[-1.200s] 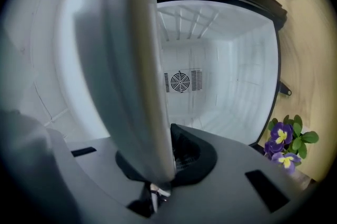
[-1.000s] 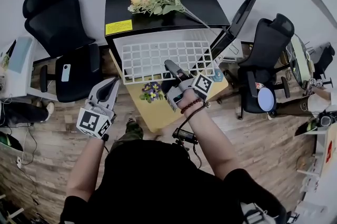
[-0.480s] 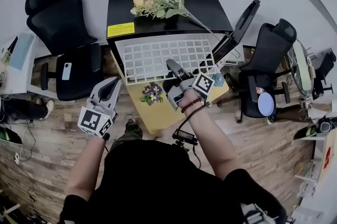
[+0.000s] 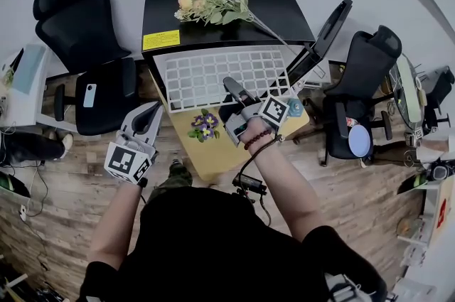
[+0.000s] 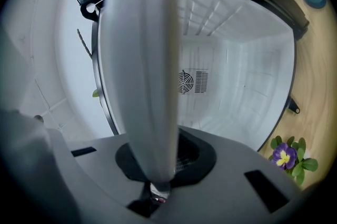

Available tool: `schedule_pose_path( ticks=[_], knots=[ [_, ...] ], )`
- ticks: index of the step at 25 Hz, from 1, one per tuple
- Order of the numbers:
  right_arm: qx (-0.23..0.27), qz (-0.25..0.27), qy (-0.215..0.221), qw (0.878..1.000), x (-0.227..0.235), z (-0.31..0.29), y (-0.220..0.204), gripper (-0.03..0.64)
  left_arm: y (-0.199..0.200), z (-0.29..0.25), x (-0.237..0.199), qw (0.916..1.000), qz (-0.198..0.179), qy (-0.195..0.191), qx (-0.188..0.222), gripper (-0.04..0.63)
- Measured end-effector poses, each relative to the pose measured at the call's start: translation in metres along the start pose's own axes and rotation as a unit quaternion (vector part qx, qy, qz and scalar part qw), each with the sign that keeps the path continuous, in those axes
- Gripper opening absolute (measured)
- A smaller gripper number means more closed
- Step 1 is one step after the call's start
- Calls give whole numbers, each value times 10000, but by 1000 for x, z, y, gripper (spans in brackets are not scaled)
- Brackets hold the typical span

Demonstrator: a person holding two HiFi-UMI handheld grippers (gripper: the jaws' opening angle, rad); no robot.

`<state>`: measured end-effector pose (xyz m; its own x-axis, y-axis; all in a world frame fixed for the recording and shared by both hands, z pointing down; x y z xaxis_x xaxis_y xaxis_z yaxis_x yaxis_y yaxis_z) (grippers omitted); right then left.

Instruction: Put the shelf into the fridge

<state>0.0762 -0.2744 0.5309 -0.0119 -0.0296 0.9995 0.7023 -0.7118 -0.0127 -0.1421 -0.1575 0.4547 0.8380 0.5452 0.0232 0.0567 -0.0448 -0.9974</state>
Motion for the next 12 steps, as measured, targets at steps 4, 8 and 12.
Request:
schedule_pose_path(
  ticks=[4, 8, 12],
  knots=[
    [-1, -14, 12, 10000, 0, -1, 0, 40, 1, -1, 1, 10000, 2, -33, 10, 18],
    [-31, 23, 26, 10000, 0, -2, 1, 40, 1, -4, 4, 10000, -20, -57, 32, 18],
    [-34, 38, 46, 10000, 0, -3, 2, 40, 1, -6, 6, 9999, -40, -92, 49, 18]
  ],
)
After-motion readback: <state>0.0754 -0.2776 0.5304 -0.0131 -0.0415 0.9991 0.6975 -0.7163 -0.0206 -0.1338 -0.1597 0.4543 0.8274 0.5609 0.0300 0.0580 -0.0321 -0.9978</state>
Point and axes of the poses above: the fingertips, and each gripper's own axes: z backward along the fingers, x to its right, y out of its top, the point moved 4 cm from there along z, backward along the fingers
